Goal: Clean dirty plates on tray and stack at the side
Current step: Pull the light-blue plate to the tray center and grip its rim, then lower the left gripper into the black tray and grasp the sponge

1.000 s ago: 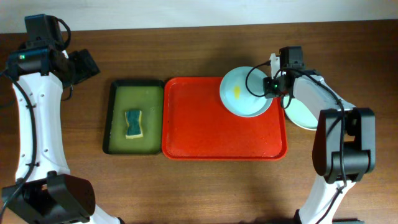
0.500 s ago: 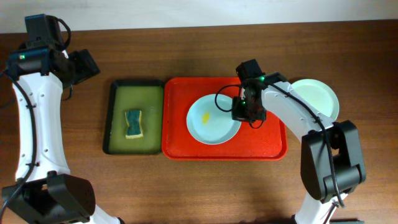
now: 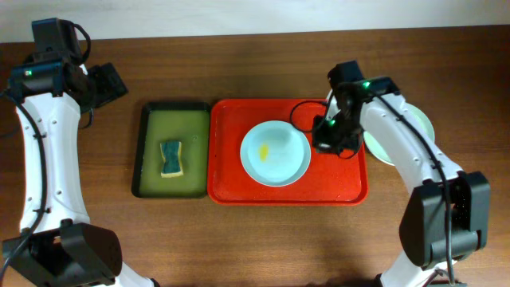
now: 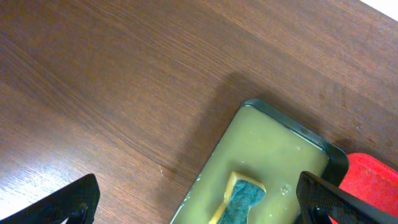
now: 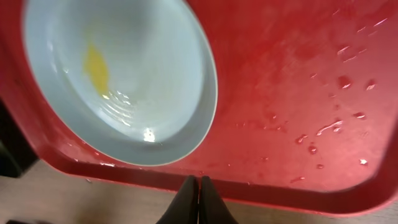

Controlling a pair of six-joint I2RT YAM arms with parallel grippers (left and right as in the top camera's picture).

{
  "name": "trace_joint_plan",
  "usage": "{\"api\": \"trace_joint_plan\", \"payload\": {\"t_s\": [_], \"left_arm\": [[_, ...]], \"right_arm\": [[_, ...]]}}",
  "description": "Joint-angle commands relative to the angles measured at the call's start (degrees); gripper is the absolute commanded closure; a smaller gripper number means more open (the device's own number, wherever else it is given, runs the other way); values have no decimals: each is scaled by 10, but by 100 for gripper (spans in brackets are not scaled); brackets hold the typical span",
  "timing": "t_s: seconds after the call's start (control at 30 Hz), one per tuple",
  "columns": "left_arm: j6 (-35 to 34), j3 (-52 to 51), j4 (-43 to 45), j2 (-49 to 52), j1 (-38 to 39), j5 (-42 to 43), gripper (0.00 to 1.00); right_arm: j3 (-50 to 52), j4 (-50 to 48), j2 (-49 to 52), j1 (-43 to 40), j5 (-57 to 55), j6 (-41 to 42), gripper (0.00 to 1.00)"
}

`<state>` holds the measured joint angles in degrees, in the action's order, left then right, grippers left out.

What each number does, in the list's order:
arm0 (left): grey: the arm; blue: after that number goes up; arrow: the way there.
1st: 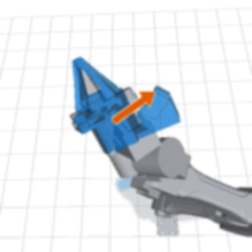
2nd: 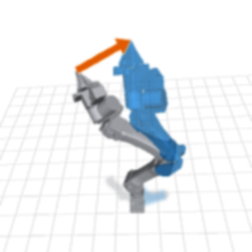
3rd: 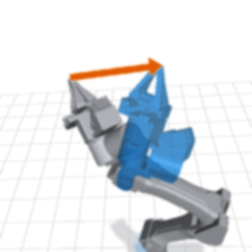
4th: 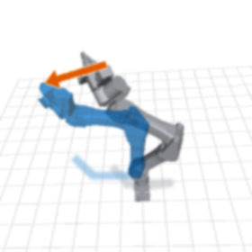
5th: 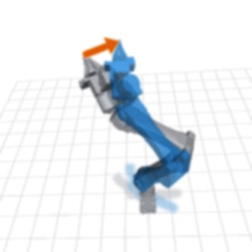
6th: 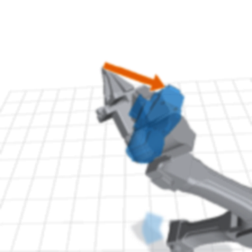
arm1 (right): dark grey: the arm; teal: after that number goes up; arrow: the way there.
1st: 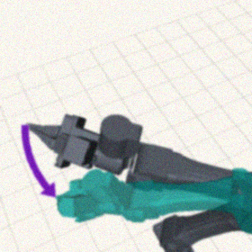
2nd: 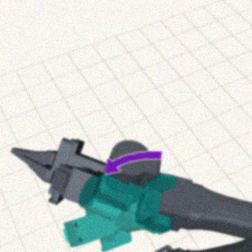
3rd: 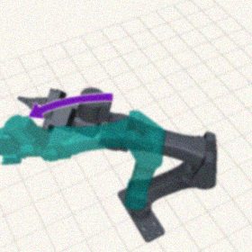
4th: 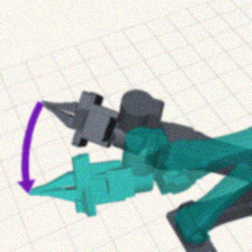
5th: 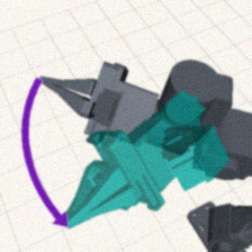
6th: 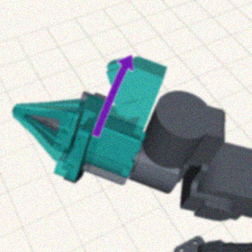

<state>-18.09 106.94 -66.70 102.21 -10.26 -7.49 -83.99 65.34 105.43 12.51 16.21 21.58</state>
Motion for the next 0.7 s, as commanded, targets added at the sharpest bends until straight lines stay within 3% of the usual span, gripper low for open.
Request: {"api": "trace_joint_plan", "payload": {"t_s": [0.0, 0.2, 0.27, 0.4, 0.67], "left_arm": [[-7, 6, 0, -3, -2, 2, 1], [-7, 6, 0, -3, -3, 2, 1], [-7, 6, 0, -3, -2, 2, 0], [-7, 6, 0, -3, -2, 2, 0], [-8, 6, 4, -3, -2, 2, 1]], "right_arm": [[57, -48, -2, 25, 5, 4, 74], [182, -222, -1, 30, -3, 45, 72], [200, -269, -1, 30, -10, 55, 78], [205, -308, 0, 30, -60, 92, 96], [204, -317, -1, 28, -16, 74, 96]]}}
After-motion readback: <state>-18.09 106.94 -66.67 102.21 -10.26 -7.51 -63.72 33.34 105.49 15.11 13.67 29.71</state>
